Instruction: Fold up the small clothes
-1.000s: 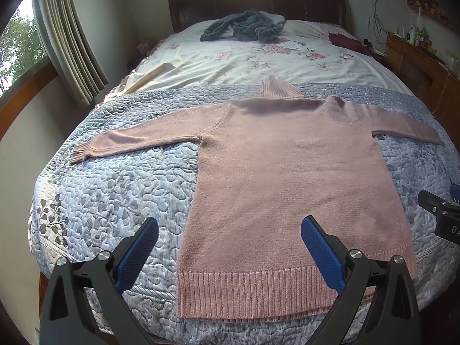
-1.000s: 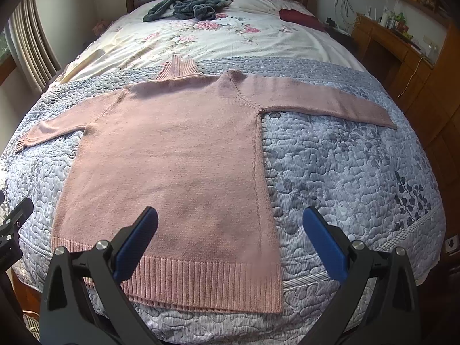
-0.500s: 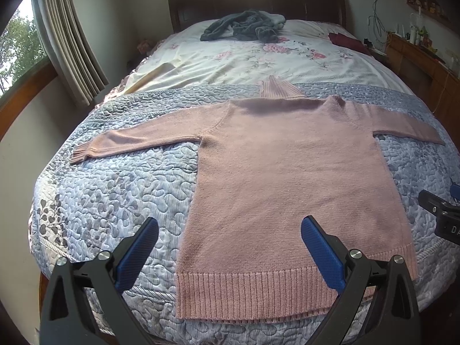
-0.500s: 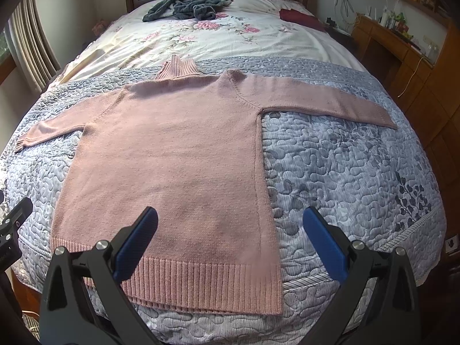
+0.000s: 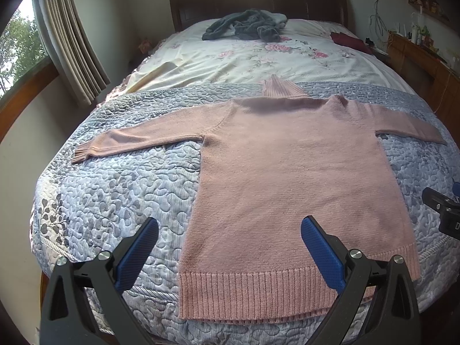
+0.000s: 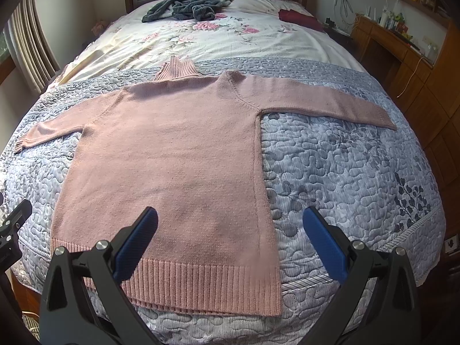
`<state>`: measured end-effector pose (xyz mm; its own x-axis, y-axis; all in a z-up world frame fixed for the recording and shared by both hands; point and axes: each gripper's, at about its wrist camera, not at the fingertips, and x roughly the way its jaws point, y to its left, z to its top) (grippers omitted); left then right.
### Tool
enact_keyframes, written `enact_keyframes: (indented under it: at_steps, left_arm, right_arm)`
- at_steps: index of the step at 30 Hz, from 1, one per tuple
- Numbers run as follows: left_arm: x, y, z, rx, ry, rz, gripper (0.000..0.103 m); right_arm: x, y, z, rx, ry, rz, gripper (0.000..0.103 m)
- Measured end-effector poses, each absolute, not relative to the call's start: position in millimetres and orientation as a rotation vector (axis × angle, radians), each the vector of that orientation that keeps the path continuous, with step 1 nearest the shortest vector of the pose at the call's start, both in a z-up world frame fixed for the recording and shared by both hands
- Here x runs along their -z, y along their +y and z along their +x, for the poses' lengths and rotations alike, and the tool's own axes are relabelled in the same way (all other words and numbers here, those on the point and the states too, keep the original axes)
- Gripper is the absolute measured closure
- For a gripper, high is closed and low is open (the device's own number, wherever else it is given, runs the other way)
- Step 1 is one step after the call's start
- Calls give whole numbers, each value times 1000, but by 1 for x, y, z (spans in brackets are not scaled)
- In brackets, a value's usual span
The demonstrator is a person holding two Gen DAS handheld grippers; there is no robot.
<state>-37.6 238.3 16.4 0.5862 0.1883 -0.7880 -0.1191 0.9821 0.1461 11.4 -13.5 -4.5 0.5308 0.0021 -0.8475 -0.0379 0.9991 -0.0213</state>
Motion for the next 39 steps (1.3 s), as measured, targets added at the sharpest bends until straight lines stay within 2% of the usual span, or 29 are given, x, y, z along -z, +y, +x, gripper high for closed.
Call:
enact_keyframes:
  at_steps: [33, 37, 39]
  left_arm:
    - [-4, 240, -29, -195, 939, 78, 4]
    - [6, 236, -15, -162, 914, 54, 4]
    - [13, 229, 7, -145, 943, 52, 4]
  right_arm:
    - [16, -16, 19, -31, 1016, -31, 3]
    - [13, -41, 31, -74, 942, 53, 3]
    - [16, -77, 56, -82, 969, 137, 3]
